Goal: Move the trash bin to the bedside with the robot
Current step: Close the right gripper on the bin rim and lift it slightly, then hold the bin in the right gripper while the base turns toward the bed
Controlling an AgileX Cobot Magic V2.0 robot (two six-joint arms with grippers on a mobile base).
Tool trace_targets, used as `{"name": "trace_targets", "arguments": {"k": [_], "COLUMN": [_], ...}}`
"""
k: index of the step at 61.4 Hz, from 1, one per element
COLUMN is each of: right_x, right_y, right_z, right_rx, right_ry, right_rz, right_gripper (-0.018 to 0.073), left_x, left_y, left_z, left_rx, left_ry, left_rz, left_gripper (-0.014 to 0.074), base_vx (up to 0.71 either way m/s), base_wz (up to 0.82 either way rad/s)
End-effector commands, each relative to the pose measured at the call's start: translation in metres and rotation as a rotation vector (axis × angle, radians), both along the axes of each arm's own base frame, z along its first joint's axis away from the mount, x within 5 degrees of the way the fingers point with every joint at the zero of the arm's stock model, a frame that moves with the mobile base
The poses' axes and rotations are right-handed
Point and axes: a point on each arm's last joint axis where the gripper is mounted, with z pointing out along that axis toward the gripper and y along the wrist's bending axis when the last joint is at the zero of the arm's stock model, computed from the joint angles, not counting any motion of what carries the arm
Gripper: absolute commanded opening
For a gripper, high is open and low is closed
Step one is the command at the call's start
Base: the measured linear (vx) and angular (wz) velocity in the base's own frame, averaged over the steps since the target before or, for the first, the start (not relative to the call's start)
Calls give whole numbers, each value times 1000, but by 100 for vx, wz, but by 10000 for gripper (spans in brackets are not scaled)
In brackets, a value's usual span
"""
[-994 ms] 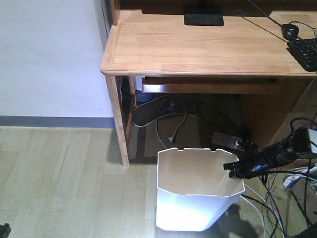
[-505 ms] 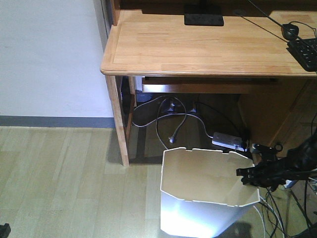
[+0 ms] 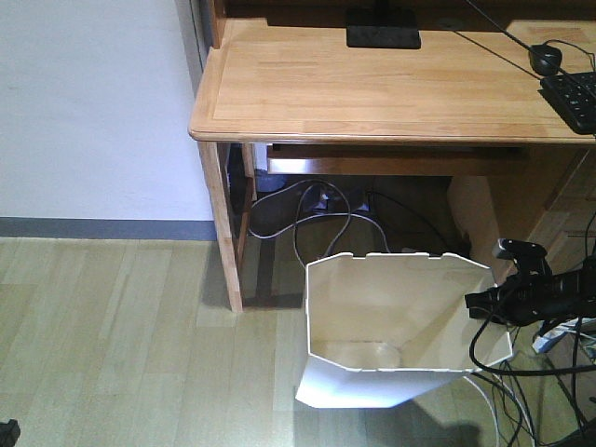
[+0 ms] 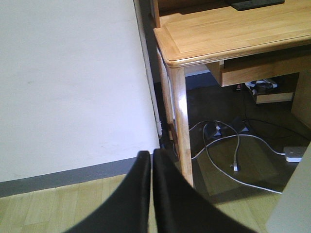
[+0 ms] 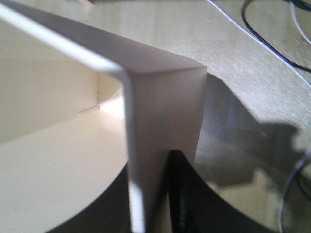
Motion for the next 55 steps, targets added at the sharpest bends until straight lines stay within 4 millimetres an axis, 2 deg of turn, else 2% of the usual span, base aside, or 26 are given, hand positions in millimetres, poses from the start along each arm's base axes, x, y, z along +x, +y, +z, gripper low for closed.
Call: {"name": "trace_targets", "arguments": {"k": [1, 16, 55], "right_x": [15, 15, 15], "right_y": [21, 30, 31], "right_z": [44, 54, 55], "right_rx": [306, 450, 456], "right_ry": [-174, -221, -223], "right_rz": [64, 101, 104], "right_gripper": [-3, -3, -3], "left_x": [1, 1, 1], "left_y": [0, 0, 0], "left_z": [1, 1, 1], "left_rx": [-9, -9, -9], "left_ry": [-64, -64, -64], "left_rz": [4, 4, 4], "left_gripper": [-7, -7, -7], "base_vx": [0, 0, 0], "base_wz": [0, 0, 0]}}
